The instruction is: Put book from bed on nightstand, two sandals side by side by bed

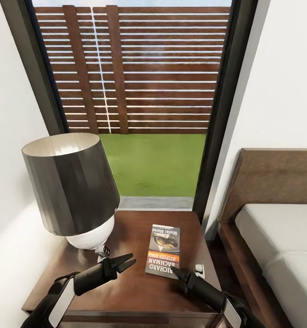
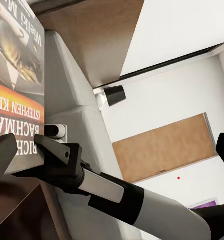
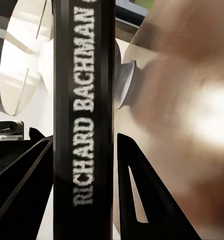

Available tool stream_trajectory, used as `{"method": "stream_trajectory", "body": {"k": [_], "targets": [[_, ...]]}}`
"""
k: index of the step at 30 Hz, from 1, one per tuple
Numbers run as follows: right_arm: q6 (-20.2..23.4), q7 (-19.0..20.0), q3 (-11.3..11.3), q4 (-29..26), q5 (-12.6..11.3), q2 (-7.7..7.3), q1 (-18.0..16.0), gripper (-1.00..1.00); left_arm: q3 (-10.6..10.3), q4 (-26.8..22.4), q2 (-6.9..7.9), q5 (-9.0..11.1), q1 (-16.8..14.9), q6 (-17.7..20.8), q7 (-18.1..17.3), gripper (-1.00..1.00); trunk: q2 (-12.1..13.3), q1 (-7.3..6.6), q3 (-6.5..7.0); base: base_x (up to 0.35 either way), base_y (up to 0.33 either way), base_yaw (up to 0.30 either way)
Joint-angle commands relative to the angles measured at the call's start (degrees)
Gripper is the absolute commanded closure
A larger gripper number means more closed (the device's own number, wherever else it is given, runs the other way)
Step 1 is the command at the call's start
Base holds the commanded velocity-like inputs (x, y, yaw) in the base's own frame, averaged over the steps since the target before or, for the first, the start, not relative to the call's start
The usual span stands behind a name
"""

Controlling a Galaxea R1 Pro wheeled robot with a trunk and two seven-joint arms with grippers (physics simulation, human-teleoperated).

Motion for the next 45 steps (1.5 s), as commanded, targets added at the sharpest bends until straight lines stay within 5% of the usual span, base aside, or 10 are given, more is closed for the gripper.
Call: {"method": "stream_trajectory", "body": {"k": [1,45], "targets": [[0.6,0.2,-0.1,0.0,-0.2,0.02,0.0,1.0,-0.2,0.0,0.07,0.4,0.0,0.5,0.0,-1.0,0.0,-0.01,-0.05,0.0,0.0,0.0],[0.6,0.2,-0.1,0.0,-0.2,0.03,0.0,1.0,-0.2,0.0,0.01,0.4,0.0,0.5,0.0,-1.0,-0.2,0.25,-2.27,0.0,0.0,0.0]]}}
